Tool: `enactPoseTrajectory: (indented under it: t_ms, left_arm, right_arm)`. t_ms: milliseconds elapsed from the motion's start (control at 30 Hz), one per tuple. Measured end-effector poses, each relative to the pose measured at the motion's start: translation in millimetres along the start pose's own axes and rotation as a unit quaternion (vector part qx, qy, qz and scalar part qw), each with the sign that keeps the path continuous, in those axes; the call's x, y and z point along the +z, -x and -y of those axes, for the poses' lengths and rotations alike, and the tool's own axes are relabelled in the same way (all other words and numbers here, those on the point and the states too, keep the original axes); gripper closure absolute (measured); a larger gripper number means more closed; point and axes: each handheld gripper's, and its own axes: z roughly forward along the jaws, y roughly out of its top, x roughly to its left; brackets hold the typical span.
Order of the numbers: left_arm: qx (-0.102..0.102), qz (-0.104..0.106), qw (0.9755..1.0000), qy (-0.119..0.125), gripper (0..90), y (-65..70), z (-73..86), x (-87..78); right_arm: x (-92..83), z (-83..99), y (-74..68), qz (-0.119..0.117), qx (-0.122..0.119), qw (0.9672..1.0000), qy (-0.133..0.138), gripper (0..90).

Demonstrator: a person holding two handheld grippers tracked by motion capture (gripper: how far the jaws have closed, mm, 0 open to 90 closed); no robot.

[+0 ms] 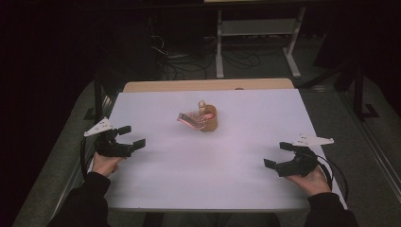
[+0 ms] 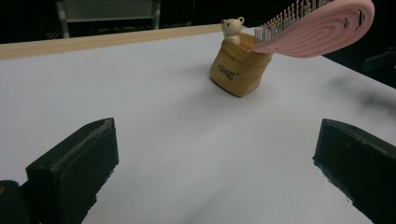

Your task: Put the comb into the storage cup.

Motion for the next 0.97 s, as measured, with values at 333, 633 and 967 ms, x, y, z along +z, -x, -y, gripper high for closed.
enactPoseTrajectory:
  t_ms: [333,633,967]
  left_arm:
    - [-0.002,-0.023,0.9996,0.019,0.0,-2.0,21.6,-11.5]
    - [-0.005,-0.041,0.9988,0.026,0.0,-1.5,43.6,-26.8]
    - [-0.013,-0.061,0.9976,0.03,0.0,-6.4,58.1,-38.0]
  right_arm:
    - [-0.2,0.8,-0.1,0.0,0.001,1.0,0.0,0.0]
    - [-3.0,3.3,0.7,0.002,0.004,1.0,0.0,0.0]
    - [-4.2,6.9,1.9,0.004,0.008,1.0,-0.001,0.0]
